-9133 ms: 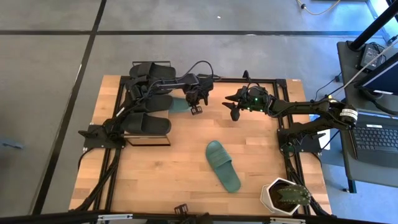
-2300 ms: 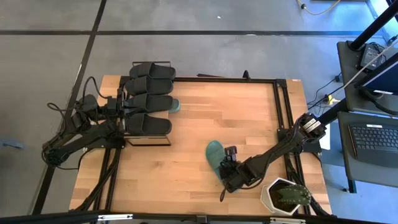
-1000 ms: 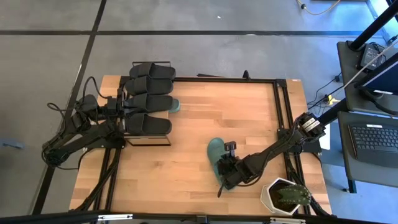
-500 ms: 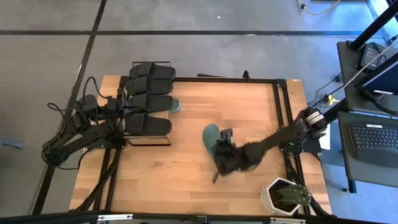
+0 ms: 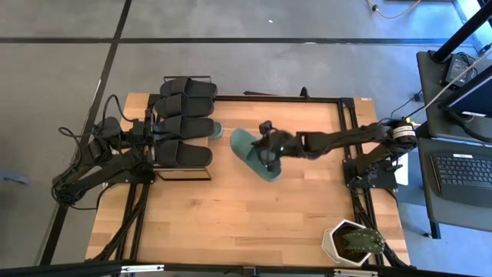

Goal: Pick and place slides into the shelf
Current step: Put the green slipper under the shelf

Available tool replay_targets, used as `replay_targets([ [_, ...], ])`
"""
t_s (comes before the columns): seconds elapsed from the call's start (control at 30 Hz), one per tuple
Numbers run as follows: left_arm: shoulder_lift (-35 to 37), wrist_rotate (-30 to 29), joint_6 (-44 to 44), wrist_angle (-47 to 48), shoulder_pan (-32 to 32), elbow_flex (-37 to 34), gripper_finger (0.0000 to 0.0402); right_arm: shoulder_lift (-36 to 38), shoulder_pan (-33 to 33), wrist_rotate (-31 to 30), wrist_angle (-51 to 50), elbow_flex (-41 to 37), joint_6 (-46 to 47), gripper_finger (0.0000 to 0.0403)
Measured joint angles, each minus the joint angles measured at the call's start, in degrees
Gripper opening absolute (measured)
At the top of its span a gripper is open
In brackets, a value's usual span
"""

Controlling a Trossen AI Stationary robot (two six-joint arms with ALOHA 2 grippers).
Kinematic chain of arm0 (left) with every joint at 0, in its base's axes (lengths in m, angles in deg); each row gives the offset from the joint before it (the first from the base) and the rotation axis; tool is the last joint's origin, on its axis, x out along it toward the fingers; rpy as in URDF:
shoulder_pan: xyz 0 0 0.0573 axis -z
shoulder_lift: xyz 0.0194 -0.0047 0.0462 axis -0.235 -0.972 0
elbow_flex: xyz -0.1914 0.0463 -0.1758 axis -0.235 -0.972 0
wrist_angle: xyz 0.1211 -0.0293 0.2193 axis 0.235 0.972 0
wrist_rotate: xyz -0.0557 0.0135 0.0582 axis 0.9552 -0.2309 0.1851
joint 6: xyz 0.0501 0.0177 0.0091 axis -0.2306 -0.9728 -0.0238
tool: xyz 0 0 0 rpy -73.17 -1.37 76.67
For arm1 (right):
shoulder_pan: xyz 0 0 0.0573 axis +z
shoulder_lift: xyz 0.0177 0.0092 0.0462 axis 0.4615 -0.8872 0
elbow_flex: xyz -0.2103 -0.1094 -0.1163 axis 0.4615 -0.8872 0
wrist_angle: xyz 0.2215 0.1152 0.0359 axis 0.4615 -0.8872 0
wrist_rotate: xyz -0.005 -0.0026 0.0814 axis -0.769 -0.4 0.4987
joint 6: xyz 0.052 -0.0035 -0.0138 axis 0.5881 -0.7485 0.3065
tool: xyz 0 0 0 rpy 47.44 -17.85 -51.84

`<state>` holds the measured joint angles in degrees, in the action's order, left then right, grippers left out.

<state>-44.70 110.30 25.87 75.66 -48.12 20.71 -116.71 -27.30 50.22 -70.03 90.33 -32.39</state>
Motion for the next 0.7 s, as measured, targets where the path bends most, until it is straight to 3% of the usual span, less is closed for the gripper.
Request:
replay_targets([
  [0.1, 0.0, 0.0, 0.0, 0.0, 0.0, 0.0, 0.0, 0.1, -3.2, 7.4, 10.1, -3.4, -6.8, 0.0012],
  [0.23, 0.0, 0.0, 0.0, 0.0, 0.0, 0.0, 0.0, -2.2, -6.0, 21.0, 14.6, -3.6, -12.3, 0.0012],
  [0.57, 0.0, -0.2, -0.2, -0.3, 0.0, 0.0, 0.0, -11.8, -8.7, 27.0, 14.6, 1.0, -18.4, 0.0012],
  [0.7, 0.0, -0.2, -0.3, -0.2, 0.0, 0.0, 0.0, -16.4, -10.5, 34.8, 14.7, 4.8, -19.0, 0.0012],
])
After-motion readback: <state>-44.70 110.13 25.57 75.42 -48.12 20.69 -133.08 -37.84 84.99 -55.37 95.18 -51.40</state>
